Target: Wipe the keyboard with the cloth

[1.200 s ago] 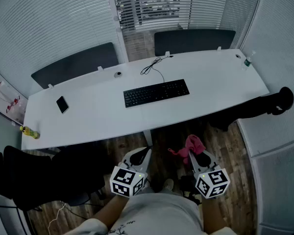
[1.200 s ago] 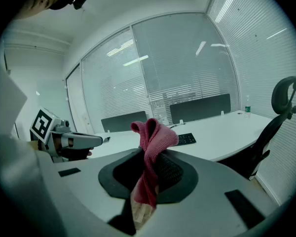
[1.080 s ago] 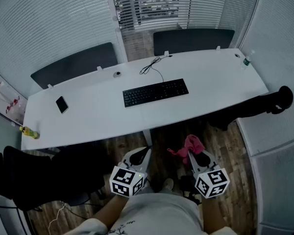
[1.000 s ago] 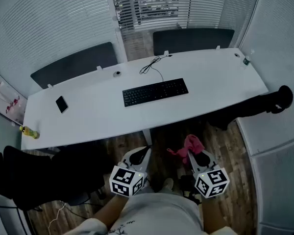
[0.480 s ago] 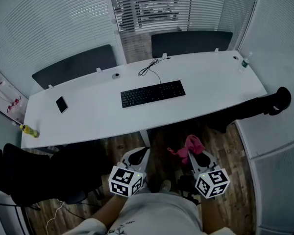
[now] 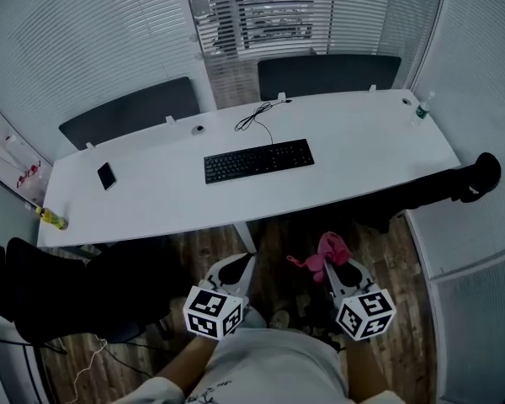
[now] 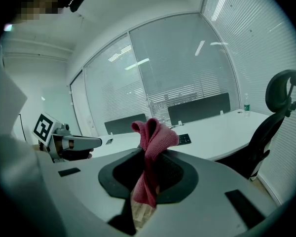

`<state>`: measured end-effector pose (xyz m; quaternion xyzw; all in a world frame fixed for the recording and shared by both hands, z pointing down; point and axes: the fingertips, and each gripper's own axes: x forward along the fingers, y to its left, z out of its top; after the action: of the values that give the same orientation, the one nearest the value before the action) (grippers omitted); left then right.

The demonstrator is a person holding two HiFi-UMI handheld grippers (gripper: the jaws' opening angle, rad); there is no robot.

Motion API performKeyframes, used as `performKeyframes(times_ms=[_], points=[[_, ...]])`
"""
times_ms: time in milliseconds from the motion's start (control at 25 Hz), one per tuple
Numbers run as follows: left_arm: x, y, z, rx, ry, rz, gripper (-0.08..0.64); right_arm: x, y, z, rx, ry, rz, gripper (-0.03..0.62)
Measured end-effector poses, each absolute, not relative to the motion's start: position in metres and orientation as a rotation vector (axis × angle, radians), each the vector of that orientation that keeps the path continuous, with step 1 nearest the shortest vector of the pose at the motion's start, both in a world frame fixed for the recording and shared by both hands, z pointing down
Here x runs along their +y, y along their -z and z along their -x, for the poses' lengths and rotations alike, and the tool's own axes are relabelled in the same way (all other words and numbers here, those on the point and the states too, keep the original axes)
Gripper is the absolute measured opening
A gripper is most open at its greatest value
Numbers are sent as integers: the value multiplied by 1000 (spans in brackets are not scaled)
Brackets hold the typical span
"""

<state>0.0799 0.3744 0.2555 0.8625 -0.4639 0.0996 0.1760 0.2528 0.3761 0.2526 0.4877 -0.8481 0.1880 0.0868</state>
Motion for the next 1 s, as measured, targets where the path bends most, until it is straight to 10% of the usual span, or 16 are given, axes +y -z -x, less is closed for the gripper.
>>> performKeyframes(times_ms=[1000], points=[[182,-276,-83,-1214,-297,-2482,11,206,-271,-257,-2440,-595,-1511,63]])
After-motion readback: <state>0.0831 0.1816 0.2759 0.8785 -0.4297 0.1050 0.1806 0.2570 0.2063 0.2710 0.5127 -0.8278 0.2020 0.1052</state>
